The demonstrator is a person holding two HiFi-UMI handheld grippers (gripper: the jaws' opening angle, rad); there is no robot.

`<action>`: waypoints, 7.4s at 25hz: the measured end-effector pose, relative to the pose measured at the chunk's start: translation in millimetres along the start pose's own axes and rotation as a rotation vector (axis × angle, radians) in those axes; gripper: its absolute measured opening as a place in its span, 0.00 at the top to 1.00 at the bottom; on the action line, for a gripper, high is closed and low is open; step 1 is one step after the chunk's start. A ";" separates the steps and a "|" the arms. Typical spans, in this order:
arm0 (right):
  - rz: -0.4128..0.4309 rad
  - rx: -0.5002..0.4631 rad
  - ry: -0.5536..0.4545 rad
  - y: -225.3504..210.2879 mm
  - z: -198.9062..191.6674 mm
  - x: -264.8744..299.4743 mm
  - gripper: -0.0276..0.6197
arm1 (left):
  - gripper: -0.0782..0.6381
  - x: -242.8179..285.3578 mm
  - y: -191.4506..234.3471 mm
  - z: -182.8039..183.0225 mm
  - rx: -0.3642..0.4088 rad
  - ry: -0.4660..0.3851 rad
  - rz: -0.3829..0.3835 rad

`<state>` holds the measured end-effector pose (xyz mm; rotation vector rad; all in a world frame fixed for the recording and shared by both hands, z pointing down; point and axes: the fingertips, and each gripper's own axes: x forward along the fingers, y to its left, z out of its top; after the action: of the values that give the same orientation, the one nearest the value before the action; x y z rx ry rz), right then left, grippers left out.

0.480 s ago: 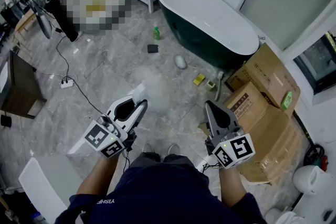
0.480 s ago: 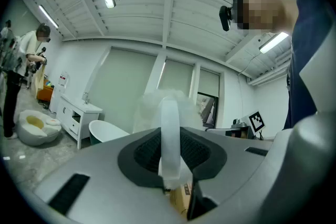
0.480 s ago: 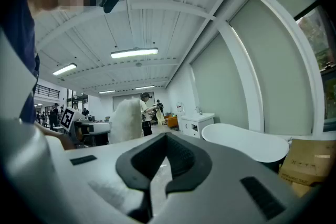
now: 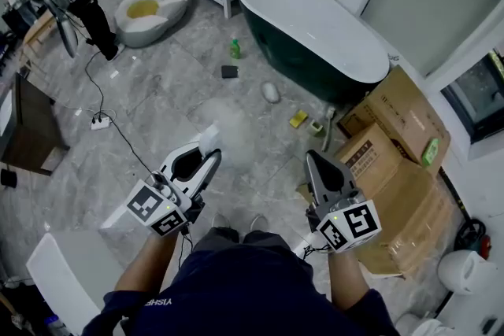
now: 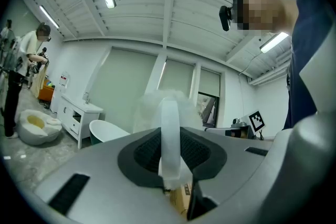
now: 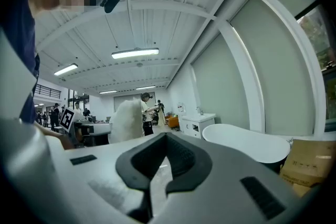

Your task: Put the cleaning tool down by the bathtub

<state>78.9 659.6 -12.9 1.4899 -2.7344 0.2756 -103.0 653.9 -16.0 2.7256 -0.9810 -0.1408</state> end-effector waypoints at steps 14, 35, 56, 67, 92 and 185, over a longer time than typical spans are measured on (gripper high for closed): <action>0.015 0.022 0.009 -18.8 -2.9 -10.1 0.95 | 0.75 16.5 -16.3 -7.3 -0.005 0.008 0.016; 0.046 0.044 0.004 -58.0 -7.3 -26.1 0.95 | 0.75 47.9 -36.4 -10.4 0.025 0.007 0.040; 0.029 0.053 0.048 -91.8 -11.9 75.8 0.95 | 0.75 95.7 67.1 -4.3 -0.019 0.002 0.033; 0.022 0.065 0.077 -97.4 -6.4 171.9 0.95 | 0.75 122.8 155.5 17.8 -0.072 -0.008 -0.001; -0.012 0.043 0.088 -102.8 16.4 341.2 0.95 | 0.75 157.8 322.4 57.9 -0.051 0.008 -0.036; -0.282 0.266 0.375 -459.7 -135.0 689.8 0.95 | 0.75 541.8 671.1 -109.0 -0.161 0.512 -0.210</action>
<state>76.9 -136.4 254.8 1.6542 -2.2330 0.8398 -80.0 -171.2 256.9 2.5118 -0.5156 0.4043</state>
